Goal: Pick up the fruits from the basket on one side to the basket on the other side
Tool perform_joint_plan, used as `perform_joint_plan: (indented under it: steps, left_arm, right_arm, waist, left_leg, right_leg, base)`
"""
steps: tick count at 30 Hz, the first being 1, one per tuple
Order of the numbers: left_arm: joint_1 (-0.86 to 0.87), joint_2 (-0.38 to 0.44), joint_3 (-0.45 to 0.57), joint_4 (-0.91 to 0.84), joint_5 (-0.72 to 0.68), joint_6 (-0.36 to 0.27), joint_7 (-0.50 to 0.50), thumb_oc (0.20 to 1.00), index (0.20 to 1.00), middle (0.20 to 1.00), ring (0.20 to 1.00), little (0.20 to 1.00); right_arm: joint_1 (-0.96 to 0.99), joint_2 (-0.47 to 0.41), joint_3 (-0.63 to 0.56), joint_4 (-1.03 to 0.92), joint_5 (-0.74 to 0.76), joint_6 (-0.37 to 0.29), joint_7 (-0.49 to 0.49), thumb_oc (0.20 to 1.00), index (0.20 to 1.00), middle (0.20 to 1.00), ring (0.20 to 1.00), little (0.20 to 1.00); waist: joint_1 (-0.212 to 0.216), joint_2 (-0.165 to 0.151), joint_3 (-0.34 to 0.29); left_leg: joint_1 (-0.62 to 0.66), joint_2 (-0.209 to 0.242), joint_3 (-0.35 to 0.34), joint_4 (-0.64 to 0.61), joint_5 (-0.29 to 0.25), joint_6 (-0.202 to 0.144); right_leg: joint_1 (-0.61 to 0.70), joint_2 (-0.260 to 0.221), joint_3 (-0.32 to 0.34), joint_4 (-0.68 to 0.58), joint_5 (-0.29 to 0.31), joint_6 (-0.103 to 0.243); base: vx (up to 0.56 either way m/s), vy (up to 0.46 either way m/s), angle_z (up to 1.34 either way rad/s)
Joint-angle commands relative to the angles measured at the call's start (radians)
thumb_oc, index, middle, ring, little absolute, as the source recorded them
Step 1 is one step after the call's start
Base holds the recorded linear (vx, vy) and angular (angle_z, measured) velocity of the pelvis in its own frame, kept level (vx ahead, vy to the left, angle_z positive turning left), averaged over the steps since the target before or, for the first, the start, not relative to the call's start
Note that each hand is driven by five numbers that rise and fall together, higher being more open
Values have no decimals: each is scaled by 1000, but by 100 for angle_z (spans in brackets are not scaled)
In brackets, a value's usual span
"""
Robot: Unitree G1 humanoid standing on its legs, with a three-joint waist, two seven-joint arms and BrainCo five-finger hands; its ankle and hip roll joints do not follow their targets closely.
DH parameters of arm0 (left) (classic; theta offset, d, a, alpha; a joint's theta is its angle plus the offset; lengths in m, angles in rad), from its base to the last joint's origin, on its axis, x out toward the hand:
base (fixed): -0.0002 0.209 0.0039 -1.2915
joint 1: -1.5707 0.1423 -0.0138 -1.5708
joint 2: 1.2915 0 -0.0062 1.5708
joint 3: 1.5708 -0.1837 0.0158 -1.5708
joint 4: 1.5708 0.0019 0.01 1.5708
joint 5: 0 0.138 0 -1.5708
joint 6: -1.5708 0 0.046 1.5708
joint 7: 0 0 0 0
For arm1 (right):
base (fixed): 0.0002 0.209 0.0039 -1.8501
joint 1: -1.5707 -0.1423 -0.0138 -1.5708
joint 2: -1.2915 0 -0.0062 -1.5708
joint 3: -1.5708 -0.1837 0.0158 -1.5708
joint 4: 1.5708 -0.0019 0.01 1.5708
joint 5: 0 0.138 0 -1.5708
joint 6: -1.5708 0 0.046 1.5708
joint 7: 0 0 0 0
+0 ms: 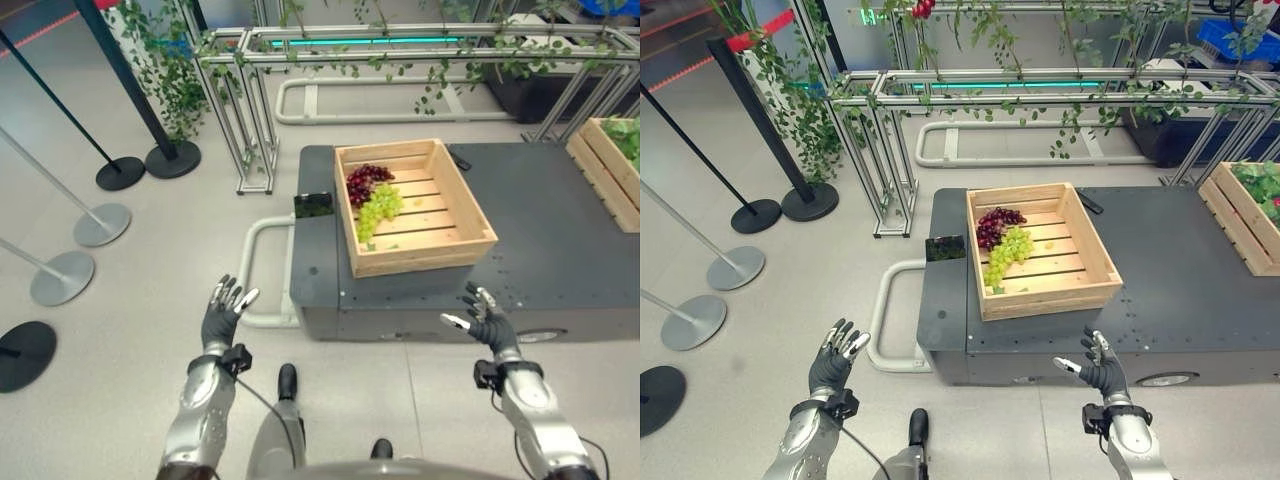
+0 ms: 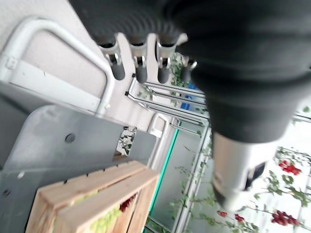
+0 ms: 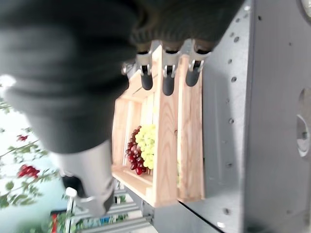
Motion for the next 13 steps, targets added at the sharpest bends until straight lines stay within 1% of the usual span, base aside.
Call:
perform_joint_plan:
  steps: [1, 2, 3, 4, 5, 6, 7, 8, 9, 10, 11, 12, 13]
  left_arm:
    - [-11, 57, -9, -37, 39, -30, -17, 1000, 1000, 1000, 1000, 1000]
    - [-10, 65, -15, -24, 45, -28, -14, 1000, 1000, 1000, 1000, 1000]
    - [-10, 65, -15, -24, 45, -28, -14, 1000, 1000, 1000, 1000, 1000]
    - [-14, 79, -30, 1, 64, -12, -23, 1000, 1000, 1000, 1000, 1000]
    - [-17, 81, -39, 14, 69, -7, -19, 1000, 1000, 1000, 1000, 1000]
    - [-20, 87, -39, 19, 77, -4, -18, 1000, 1000, 1000, 1000, 1000]
    - [-27, 94, -42, 23, 88, -5, -20, 1000, 1000, 1000, 1000, 1000]
    - [-33, 95, -42, 36, 92, -1, -19, 1000, 1000, 1000, 1000, 1000]
    - [-33, 99, -36, 32, 94, -4, -21, 1000, 1000, 1000, 1000, 1000]
    - [-34, 97, -40, 27, 88, -5, -21, 1000, 1000, 1000, 1000, 1000]
    - [-39, 100, -33, 21, 88, -8, -16, 1000, 1000, 1000, 1000, 1000]
    - [-45, 98, -33, 20, 82, -11, -13, 1000, 1000, 1000, 1000, 1000]
    - [-52, 105, -22, 22, 89, -15, 0, 1000, 1000, 1000, 1000, 1000]
  right_arm:
    - [-48, -15, -5, 7, 11, -39, 4, 1000, 1000, 1000, 1000, 1000]
    - [-52, -9, 3, 31, 7, -38, 4, 1000, 1000, 1000, 1000, 1000]
    - [-52, -9, 3, 31, 7, -38, 4, 1000, 1000, 1000, 1000, 1000]
    - [-46, 8, 8, 81, 1, -27, 5, 1000, 1000, 1000, 1000, 1000]
    - [-43, 14, 15, 97, -3, -26, 2, 1000, 1000, 1000, 1000, 1000]
    - [-45, 17, 23, 109, -5, -22, 1, 1000, 1000, 1000, 1000, 1000]
    - [-46, 23, 24, 115, -2, -23, -2, 1000, 1000, 1000, 1000, 1000]
    - [-40, 29, 22, 112, 1, -24, 3, 1000, 1000, 1000, 1000, 1000]
    - [-38, 30, 18, 113, 5, -23, -4, 1000, 1000, 1000, 1000, 1000]
    - [-31, 35, 16, 101, 11, -21, -1, 1000, 1000, 1000, 1000, 1000]
    - [-29, 37, 13, 95, 17, -21, 0, 1000, 1000, 1000, 1000, 1000]
    - [-29, 37, 12, 89, 20, -22, 0, 1000, 1000, 1000, 1000, 1000]
    - [-24, 31, 0, 80, 18, -23, -4, 1000, 1000, 1000, 1000, 1000]
  waist:
    - [19, 0, -48]
    - [16, -5, -51]
    - [16, -5, -51]
    - [-1, -18, -51]
    - [-11, -18, -42]
    - [-20, -4, -29]
    - [-38, 12, -5]
    - [-46, 15, 0]
    - [-58, 19, 13]
    - [-70, 16, 21]
    - [-75, 24, 26]
    - [-75, 23, 27]
    - [-72, 4, 26]
  left_leg:
    - [-2, 29, -5, -61, 1, -18]
    - [14, 11, -1, -68, -12, 3]
    - [14, 11, -1, -68, -12, 3]
    - [61, -52, -4, -84, -44, 42]
    - [86, -71, -4, -91, -54, 59]
    - [110, -66, -6, -97, -61, 71]
    - [134, -58, -13, -104, -67, 78]
    - [144, -57, -24, -108, -74, 76]
    - [159, -58, -33, -114, -87, 74]
    - [177, -65, -47, -112, -92, 70]
    - [181, -56, -46, -110, -98, 63]
    - [182, -53, -43, -108, -104, 55]
    - [177, -59, -45, -104, -113, 45]
  right_leg:
    - [-42, -76, 66, 276, -72, 62]
    - [-85, -95, 83, 349, -43, 84]
    - [-85, -95, 83, 349, -43, 84]
    - [-134, -158, 112, 497, 66, 110]
    - [-169, -173, 131, 590, 156, 110]
    - [-196, -166, 128, 677, 188, 100]
    - [-254, -146, 151, 761, 186, 94]
    - [-284, -131, 167, 765, 154, 89]
    - [-362, -125, 197, 741, 128, 74]
    - [-377, -123, 198, 693, 92, 66]
    - [-396, -126, 188, 625, 85, 62]
    - [-395, -137, 171, 564, 64, 63]
    - [-379, -144, 138, 412, 49, 59]
  base:
    - [186, 216, 14]
    - [106, 136, 8]
    - [197, 251, 6]
    - [189, 288, 15]
    - [226, 384, 27]
    - [124, 290, 37]
    - [141, 182, 34]
    - [159, 71, 31]
    - [195, -14, 36]
    - [180, -41, 12]
    - [151, -60, 2]
    - [137, -145, 7]
    - [129, -185, 31]
